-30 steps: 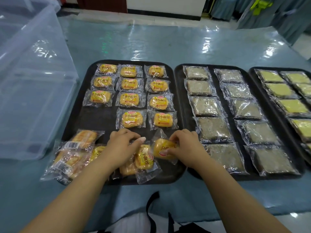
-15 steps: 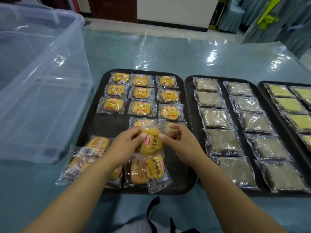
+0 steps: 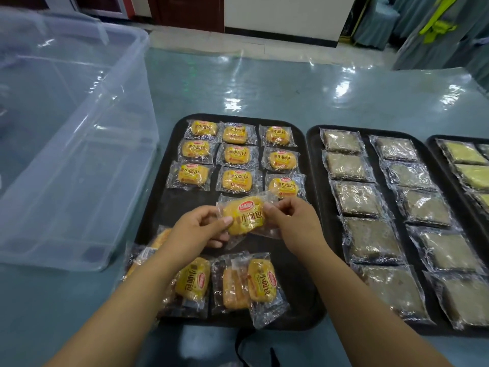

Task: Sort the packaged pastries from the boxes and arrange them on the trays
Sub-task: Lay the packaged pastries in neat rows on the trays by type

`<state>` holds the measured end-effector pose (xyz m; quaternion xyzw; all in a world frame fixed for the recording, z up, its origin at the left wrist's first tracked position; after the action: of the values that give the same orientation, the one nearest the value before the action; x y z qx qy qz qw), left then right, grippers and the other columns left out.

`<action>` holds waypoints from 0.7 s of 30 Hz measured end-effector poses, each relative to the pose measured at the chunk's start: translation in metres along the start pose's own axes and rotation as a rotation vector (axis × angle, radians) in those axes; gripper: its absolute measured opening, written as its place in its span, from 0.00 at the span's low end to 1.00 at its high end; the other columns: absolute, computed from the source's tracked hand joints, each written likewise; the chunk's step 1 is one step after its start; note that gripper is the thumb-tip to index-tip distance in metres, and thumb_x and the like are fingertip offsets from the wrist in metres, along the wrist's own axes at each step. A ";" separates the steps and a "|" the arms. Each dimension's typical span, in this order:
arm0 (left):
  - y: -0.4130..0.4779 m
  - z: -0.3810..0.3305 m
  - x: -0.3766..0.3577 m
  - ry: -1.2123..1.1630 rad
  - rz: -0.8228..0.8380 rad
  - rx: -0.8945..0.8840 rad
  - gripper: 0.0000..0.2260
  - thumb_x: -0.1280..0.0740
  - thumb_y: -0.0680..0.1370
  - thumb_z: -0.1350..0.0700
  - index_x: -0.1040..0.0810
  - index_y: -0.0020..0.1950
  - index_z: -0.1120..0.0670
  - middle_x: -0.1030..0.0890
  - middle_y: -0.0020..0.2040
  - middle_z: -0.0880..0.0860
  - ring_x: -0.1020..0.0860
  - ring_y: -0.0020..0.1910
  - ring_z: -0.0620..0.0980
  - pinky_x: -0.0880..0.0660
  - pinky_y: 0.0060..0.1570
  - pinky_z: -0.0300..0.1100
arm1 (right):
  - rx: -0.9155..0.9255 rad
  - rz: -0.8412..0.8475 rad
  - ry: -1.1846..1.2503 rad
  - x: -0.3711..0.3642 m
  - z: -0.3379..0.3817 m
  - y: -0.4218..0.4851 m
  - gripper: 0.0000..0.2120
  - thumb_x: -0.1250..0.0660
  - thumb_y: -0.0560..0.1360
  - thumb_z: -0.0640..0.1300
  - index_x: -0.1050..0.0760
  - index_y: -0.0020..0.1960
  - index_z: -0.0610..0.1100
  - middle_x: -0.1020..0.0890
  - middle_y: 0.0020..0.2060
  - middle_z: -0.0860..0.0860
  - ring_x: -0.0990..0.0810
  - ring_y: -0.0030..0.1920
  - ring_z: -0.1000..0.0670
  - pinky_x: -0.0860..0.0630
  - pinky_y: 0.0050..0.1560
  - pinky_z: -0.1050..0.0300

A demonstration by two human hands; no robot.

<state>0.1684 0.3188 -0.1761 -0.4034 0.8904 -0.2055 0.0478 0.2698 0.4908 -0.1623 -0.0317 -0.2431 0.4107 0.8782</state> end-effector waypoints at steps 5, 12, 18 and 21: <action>0.010 0.003 0.015 -0.063 -0.077 0.040 0.07 0.31 0.74 0.61 0.21 0.51 0.62 0.18 0.38 0.59 0.20 0.33 0.47 0.20 0.35 0.38 | -0.064 0.018 0.052 -0.013 0.003 0.006 0.11 0.31 0.73 0.52 0.25 0.44 0.44 0.18 0.40 0.48 0.19 0.42 0.48 0.20 0.42 0.53; 0.024 0.006 0.043 -0.078 -0.159 0.032 0.03 0.30 0.74 0.59 0.19 0.42 0.58 0.22 0.31 0.53 0.29 0.27 0.45 0.32 0.29 0.38 | -0.066 0.072 0.048 -0.024 0.008 0.016 0.09 0.32 0.74 0.49 0.27 0.44 0.44 0.17 0.38 0.49 0.17 0.39 0.51 0.20 0.39 0.56; 0.038 0.013 0.057 -0.092 -0.186 0.060 0.06 0.35 0.78 0.56 0.23 0.42 0.54 0.21 0.38 0.54 0.24 0.38 0.52 0.24 0.43 0.48 | -0.009 0.147 -0.086 -0.043 0.016 0.026 0.06 0.33 0.75 0.48 0.27 0.45 0.46 0.18 0.40 0.51 0.18 0.38 0.56 0.20 0.36 0.60; 0.045 0.013 0.071 -0.118 -0.343 0.047 0.07 0.39 0.80 0.58 0.26 0.42 0.54 0.21 0.44 0.54 0.21 0.42 0.50 0.21 0.39 0.44 | 0.003 0.186 -0.170 -0.052 0.013 0.031 0.03 0.33 0.75 0.49 0.26 0.46 0.52 0.20 0.40 0.53 0.19 0.40 0.55 0.19 0.42 0.53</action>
<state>0.0926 0.2889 -0.2002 -0.5593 0.7992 -0.2075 0.0735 0.2133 0.4713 -0.1795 -0.0179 -0.3120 0.4920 0.8126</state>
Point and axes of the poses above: each hand's wrist, its own y-axis towards the middle knuckle, its own x-axis out of the back of the hand, z = x × y, the point moved 5 cm from there along y, towards the middle knuckle
